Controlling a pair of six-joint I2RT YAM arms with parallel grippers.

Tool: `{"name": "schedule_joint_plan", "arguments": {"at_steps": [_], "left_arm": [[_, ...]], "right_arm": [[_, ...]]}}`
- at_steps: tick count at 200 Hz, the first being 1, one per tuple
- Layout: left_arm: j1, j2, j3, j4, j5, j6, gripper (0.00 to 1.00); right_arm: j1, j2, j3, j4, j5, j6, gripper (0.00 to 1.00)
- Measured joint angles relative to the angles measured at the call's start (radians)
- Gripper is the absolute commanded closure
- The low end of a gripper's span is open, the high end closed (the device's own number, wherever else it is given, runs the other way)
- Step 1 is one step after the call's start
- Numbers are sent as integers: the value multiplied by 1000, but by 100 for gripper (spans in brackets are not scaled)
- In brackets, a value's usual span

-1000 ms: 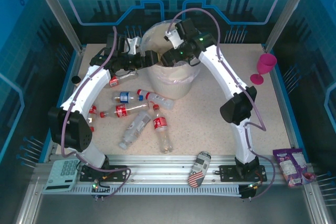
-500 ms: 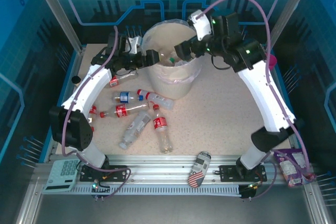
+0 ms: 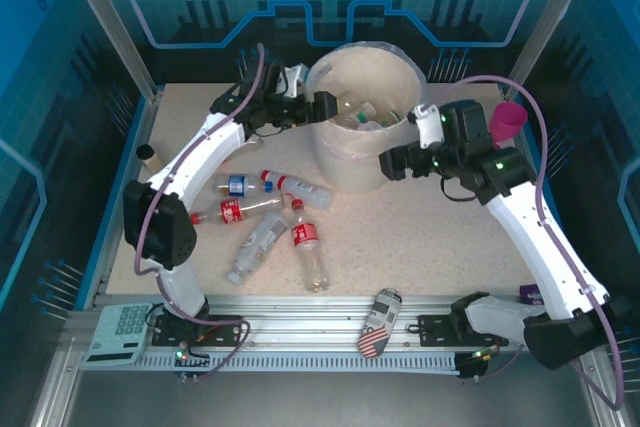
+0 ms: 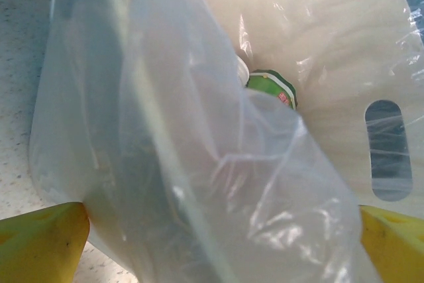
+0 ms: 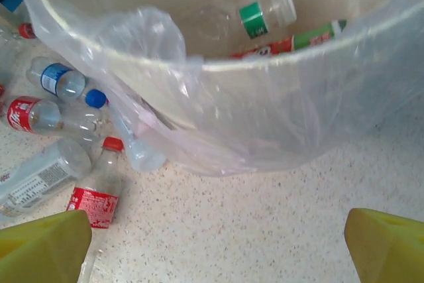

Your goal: Put the plastic bottles in the bin

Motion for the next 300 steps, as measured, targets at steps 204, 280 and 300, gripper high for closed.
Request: {"name": "schedule_joint_plan", "arguments": {"at_steps": [204, 280, 300], "left_arm": [[114, -229, 109, -301, -150, 196, 1], [116, -593, -340, -524, -338, 232, 1], [91, -641, -496, -573, -387, 178, 1]], "right_arm": [[-40, 19, -124, 114, -97, 84, 1], [-106, -12, -74, 149, -108, 72, 2], [-156, -24, -40, 177, -109, 74, 2]]}}
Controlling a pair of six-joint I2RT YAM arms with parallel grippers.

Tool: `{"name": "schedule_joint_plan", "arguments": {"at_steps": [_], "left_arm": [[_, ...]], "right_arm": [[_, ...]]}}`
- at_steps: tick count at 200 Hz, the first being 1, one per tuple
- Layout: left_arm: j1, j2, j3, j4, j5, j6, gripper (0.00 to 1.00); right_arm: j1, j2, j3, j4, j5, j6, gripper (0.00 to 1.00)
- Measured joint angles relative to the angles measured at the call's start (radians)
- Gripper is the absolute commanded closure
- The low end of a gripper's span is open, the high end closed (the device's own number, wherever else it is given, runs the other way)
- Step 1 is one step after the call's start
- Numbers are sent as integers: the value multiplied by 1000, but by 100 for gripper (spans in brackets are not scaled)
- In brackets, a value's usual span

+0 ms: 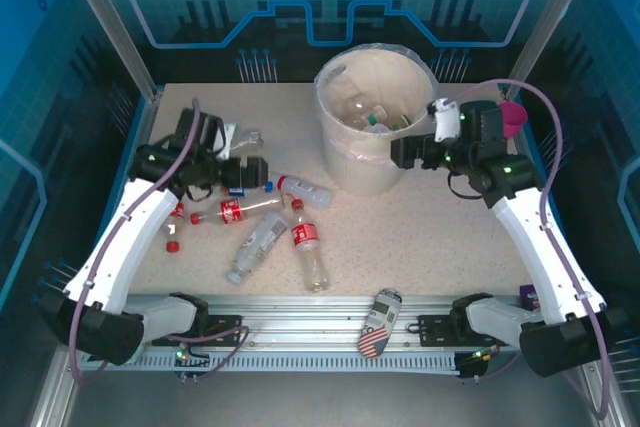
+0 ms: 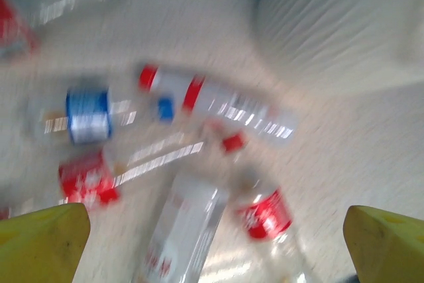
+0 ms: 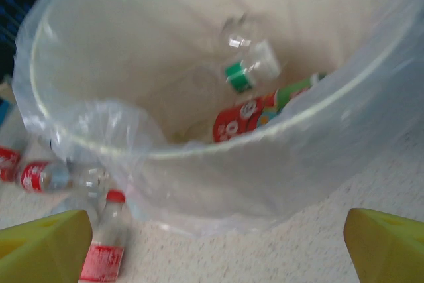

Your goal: Put the plastic bottles in the bin

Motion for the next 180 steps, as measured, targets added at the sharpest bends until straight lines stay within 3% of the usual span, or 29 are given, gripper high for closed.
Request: {"name": "schedule_joint_plan", "arguments": {"at_steps": [42, 74, 129, 167, 180], "left_arm": [[-81, -37, -214, -25, -51, -142, 3], [-94, -37, -341, 18, -56, -210, 5], [-137, 41, -427, 162, -63, -244, 13], [-181, 127, -429, 226, -68, -237, 21], [-187, 140, -433, 241, -70, -237, 25]], "right_arm": [[-53, -2, 10, 70, -22, 31, 2], [-75, -2, -2, 98, -47, 56, 2], [-129, 2, -19, 129, -99, 83, 2], [-195, 58, -19, 180, -165, 125, 27], [-207, 88, -13, 197, -183, 144, 31]]}}
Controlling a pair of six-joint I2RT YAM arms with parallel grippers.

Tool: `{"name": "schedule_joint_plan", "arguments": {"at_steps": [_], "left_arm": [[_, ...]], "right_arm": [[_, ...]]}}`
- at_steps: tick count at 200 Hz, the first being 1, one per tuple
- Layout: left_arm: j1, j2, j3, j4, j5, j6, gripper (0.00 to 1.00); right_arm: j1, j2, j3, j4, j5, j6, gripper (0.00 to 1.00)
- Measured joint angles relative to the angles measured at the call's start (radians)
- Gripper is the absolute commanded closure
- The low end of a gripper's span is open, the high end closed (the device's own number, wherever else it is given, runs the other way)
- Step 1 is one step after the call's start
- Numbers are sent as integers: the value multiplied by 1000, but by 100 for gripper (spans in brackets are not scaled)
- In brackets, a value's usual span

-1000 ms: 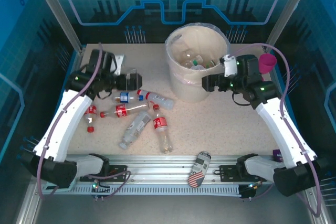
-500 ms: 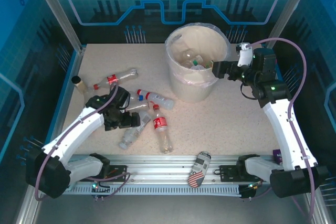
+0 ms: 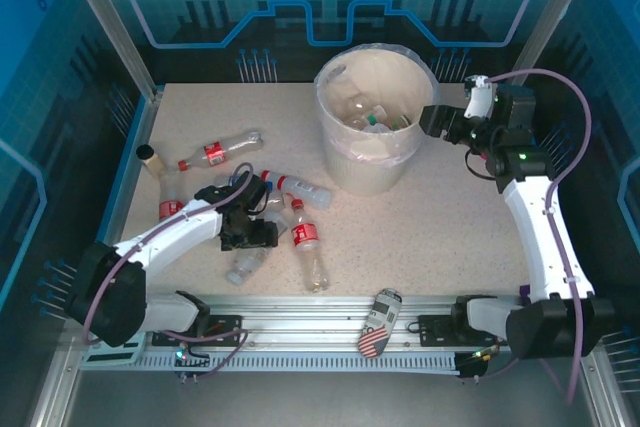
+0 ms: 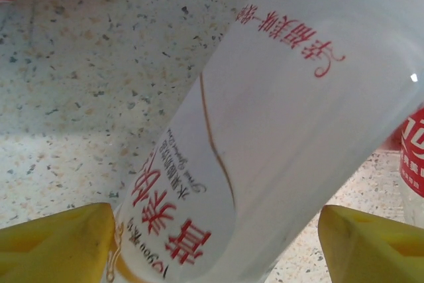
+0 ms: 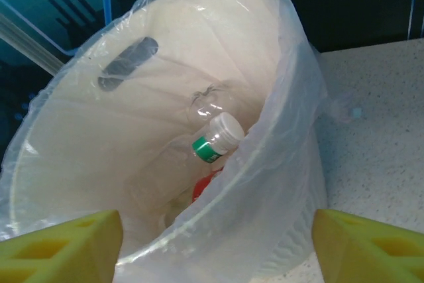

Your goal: Put the plastic bottles in the bin

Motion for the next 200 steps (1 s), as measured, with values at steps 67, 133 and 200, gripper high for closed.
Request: {"name": "schedule_joint_plan", "arguments": {"at_steps": [67, 133, 200], "left_arm": [[-14, 11, -1, 23, -8, 16, 38], [-17, 10, 0, 29, -8, 19, 50], [-27, 14, 1, 27, -14, 17, 15]], "right_arm": [[-4, 141, 72, 60, -55, 64, 44], [-3, 217, 104, 47, -51, 64, 54], [-3, 222, 105, 41, -51, 62, 53]]}}
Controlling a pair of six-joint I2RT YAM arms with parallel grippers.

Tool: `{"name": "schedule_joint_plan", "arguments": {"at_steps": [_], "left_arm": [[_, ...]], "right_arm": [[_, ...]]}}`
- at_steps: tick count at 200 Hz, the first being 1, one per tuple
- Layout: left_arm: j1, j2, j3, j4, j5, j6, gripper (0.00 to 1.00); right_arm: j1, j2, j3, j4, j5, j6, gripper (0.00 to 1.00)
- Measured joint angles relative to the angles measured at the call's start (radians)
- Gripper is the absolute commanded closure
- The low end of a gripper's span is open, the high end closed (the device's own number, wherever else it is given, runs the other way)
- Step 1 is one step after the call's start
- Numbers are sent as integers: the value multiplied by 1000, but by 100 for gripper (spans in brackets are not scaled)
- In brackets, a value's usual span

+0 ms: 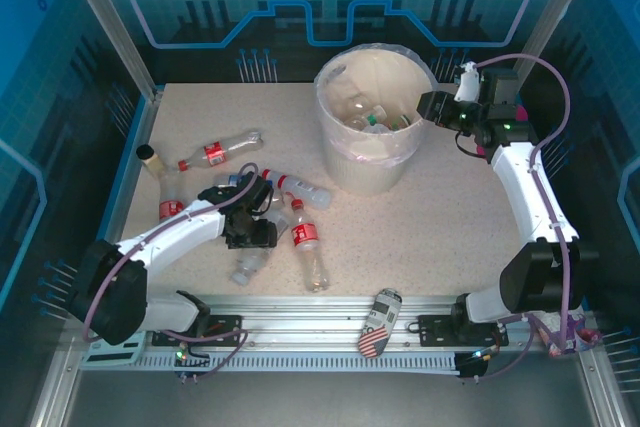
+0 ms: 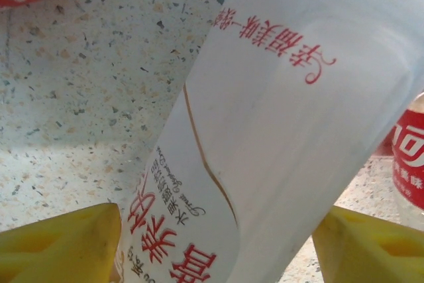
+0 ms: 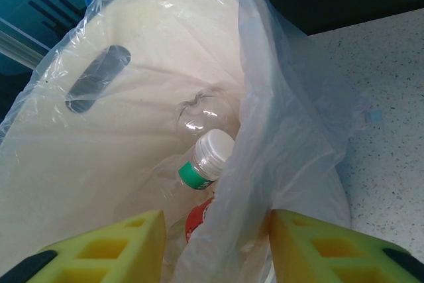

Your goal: Put the plastic bottles in the bin

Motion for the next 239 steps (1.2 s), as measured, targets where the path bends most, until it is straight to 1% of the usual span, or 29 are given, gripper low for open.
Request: {"name": "schedule_joint_plan", "arguments": {"at_steps": [11, 31, 49, 78, 116, 140, 193, 218, 239], "left_arm": [[-1, 14, 0, 1, 0, 3, 13], [-2, 40, -2, 13, 3, 2, 12], [-3, 59, -7, 26, 4, 2, 17], [-13, 88, -8, 38, 8, 2, 29], [-27, 78, -6, 24, 7, 2, 35], [-29, 37, 16, -19, 7, 2, 36], [-29, -93, 201, -129, -6, 17, 36], [-29, -101, 351, -185, -44, 60, 36], [-29, -101, 509, -209, -76, 111, 39]], "right_arm": [[0, 0, 0, -2, 0, -2, 52], [0, 0, 1, -5, 0, -5, 51], [0, 0, 2, -10, -1, -6, 51], [0, 0, 2, -13, -2, -6, 51], [0, 0, 2, -16, -4, -6, 51], [0, 0, 2, -16, -4, -6, 52], [5, 6, 14, -29, -4, -11, 54], [11, 17, 28, -35, -4, -18, 54], [24, 22, 41, -48, -3, -28, 54]]}}
